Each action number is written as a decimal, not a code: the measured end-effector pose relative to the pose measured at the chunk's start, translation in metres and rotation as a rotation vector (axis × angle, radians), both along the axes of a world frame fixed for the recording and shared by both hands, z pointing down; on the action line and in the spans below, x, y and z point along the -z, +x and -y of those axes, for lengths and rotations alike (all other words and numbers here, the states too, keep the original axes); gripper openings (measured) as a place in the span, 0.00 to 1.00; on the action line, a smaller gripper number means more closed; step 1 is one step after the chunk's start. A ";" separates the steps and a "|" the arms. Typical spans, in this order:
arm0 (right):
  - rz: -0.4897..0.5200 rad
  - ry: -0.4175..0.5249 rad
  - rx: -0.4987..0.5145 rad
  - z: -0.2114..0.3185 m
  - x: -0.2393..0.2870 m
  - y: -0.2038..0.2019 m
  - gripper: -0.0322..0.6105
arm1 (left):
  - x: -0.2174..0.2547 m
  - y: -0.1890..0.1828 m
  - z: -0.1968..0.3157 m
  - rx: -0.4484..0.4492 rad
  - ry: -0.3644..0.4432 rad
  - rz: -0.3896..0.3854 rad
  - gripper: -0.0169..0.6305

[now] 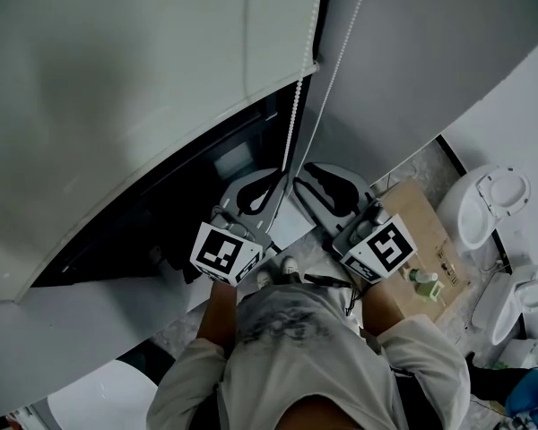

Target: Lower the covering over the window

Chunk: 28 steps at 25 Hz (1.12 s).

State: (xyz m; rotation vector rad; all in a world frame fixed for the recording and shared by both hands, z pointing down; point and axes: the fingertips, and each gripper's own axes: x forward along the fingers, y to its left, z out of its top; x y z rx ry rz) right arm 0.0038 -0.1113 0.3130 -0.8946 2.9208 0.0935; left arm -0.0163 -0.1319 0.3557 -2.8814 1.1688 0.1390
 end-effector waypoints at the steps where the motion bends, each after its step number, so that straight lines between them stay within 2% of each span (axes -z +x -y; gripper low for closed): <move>1: 0.003 0.009 -0.002 0.000 0.004 0.000 0.21 | 0.000 0.000 0.000 -0.002 0.001 -0.001 0.05; 9: 0.022 0.093 -0.004 0.008 0.038 -0.005 0.21 | -0.005 0.001 -0.002 0.006 -0.007 0.021 0.05; 25: 0.045 0.134 -0.004 0.023 0.059 -0.015 0.21 | -0.071 0.011 -0.012 -0.015 -0.144 0.074 0.05; 28: 0.048 0.139 -0.015 0.025 0.060 -0.014 0.13 | -0.077 0.012 -0.013 -0.016 -0.159 0.070 0.05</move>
